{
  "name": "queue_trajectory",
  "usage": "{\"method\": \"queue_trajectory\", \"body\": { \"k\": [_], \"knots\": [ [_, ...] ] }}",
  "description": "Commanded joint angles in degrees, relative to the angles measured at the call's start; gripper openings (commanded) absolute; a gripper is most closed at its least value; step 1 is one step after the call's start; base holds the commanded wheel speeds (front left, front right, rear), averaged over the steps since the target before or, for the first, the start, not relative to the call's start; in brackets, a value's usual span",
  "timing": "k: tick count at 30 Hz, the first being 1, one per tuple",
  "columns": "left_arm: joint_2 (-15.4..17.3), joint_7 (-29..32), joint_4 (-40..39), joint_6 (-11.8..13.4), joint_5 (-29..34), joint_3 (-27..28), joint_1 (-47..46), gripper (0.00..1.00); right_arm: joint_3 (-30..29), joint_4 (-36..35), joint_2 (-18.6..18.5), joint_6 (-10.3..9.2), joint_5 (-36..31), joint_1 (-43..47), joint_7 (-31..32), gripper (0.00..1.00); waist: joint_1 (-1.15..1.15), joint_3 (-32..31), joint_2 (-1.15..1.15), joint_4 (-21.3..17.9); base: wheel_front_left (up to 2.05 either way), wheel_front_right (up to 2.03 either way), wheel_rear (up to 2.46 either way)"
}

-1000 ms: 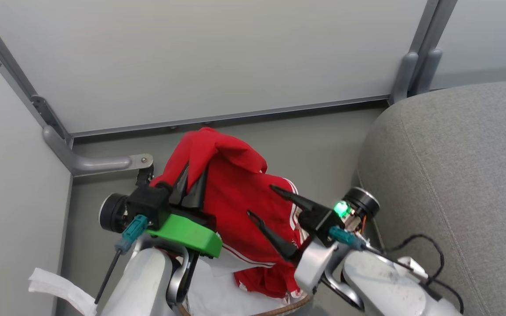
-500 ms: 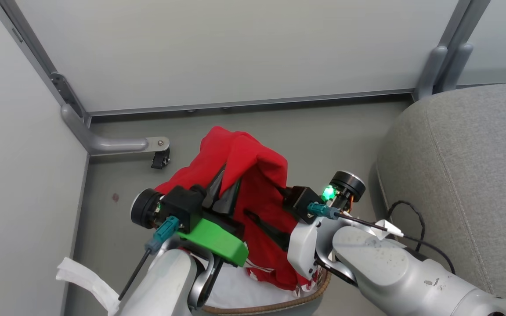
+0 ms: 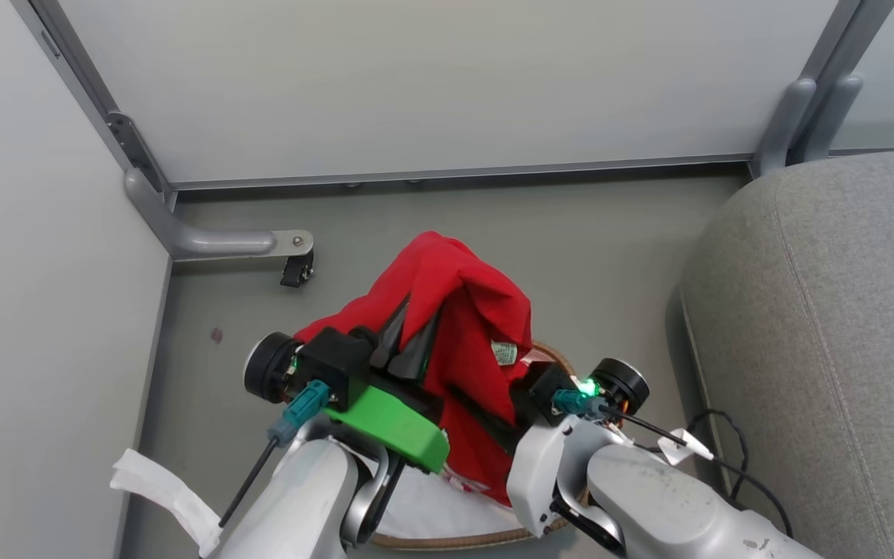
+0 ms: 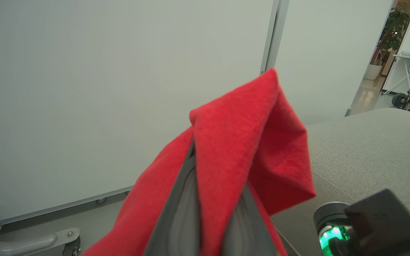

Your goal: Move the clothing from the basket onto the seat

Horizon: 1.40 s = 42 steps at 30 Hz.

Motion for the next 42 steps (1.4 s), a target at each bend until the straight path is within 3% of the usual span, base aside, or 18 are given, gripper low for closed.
{"method": "queue_trajectory", "body": {
  "k": [1,5,7,8,17,26,37,42],
  "knots": [
    [0.1,-0.1,0.2,0.3,0.0,0.4,-0.3,0.0,-1.2,-0.9,0.0,-0.06,-1.1,1.4,-0.3,0.0,0.0,0.0,0.0,-0.1,0.0,0.0,0.0],
    [0.1,-0.1,0.5,0.4,0.6,1.2,0.3,0.0,-6.1,-4.2,0.1,-0.06,-4.6,3.8,-0.3,0.0,0.0,-0.2,0.0,-0.5,0.0,0.0,0.0],
    [0.1,-0.1,0.7,0.6,0.6,1.8,0.8,0.73,-8.4,-6.2,0.1,-0.06,-6.6,4.9,-0.3,0.0,0.0,-0.3,0.0,-0.8,0.0,0.0,0.0],
    [0.1,-0.1,0.6,0.8,0.7,2.3,1.0,1.0,-9.7,-7.4,0.2,-0.06,-7.5,5.5,-0.3,0.0,0.0,-0.4,0.0,-1.2,0.0,0.0,0.0],
    [0.9,0.0,2.1,0.2,4.1,7.7,3.7,1.0,-19.3,-17.8,0.2,-0.06,-13.7,10.1,-0.3,0.0,0.0,0.9,0.0,-7.1,0.0,0.0,0.0],
    [1.3,0.0,2.4,-0.6,6.4,12.3,6.7,1.0,-23.3,-25.2,0.3,-0.06,-17.5,14.3,-0.3,0.0,0.0,1.7,0.0,-20.0,0.0,0.0,0.0],
    [0.7,0.0,1.7,-1.1,8.2,15.5,9.5,1.0,-28.9,-29.2,0.1,-0.06,-19.4,18.6,-0.3,0.0,0.0,2.6,0.0,-35.1,0.0,0.0,0.0],
    [0.5,0.0,2.5,-1.2,8.8,13.6,7.6,1.0,-34.1,-32.3,0.2,-0.06,-20.9,20.7,-0.3,0.0,0.0,4.2,0.0,-36.3,0.0,0.0,0.0]
  ]
}}
